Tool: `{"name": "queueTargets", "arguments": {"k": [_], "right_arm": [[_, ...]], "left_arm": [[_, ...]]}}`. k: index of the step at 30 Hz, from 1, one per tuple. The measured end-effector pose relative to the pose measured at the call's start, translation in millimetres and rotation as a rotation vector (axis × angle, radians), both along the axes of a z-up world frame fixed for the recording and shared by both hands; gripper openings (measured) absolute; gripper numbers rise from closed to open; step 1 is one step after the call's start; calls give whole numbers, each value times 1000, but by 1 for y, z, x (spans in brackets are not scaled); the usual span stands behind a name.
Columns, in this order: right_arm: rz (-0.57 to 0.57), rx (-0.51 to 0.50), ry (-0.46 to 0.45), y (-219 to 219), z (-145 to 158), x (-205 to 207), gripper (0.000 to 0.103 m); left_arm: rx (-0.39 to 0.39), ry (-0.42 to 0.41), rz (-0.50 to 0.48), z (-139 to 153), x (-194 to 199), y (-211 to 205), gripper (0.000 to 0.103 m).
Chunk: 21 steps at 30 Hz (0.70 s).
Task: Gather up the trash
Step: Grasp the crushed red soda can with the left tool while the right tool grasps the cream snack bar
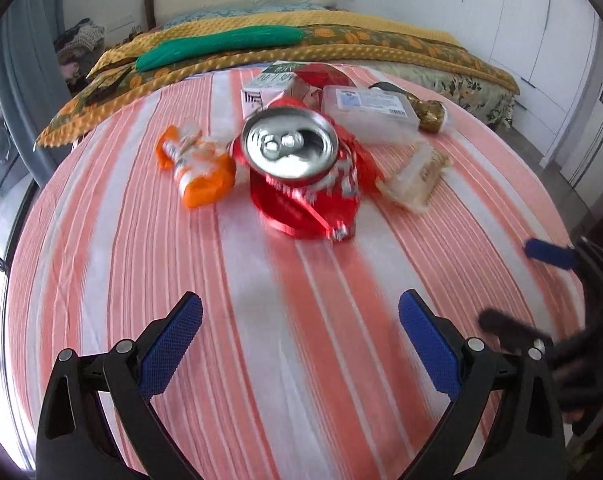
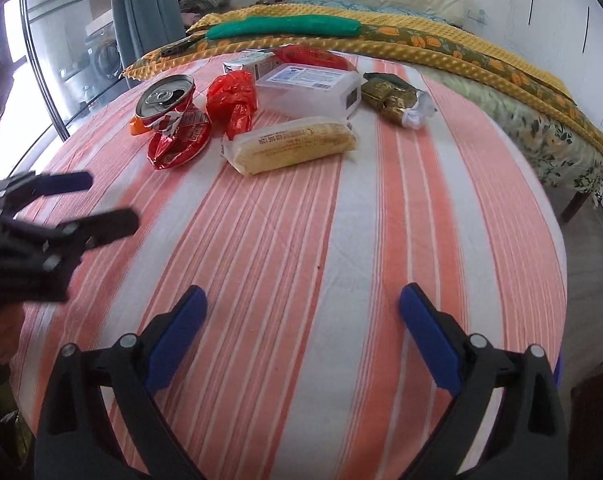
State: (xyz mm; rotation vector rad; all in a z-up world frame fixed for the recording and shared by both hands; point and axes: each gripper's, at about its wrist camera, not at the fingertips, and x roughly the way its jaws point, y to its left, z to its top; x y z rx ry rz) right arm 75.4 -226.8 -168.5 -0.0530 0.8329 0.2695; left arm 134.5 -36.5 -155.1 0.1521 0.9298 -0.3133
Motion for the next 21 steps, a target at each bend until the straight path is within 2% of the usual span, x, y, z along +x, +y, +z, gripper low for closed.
{"name": "queueTargets", "arguments": {"k": [5, 12, 13, 16, 21], "right_arm": [[-3, 1, 0, 1, 0, 1, 95], [-5, -1, 3, 1, 0, 3, 95], [-5, -1, 3, 1, 0, 3, 95], [-5, 0, 3, 0, 0, 3, 95], [-5, -1, 3, 0, 0, 3, 95]], "left_arm": [[22, 6, 17, -7, 36, -14, 89], [31, 5, 40, -10, 68, -28, 88], [30, 2, 38, -10, 70, -29, 85], [29, -20, 22, -7, 69, -29, 63], [3, -19, -25, -2, 42, -14, 63]]}}
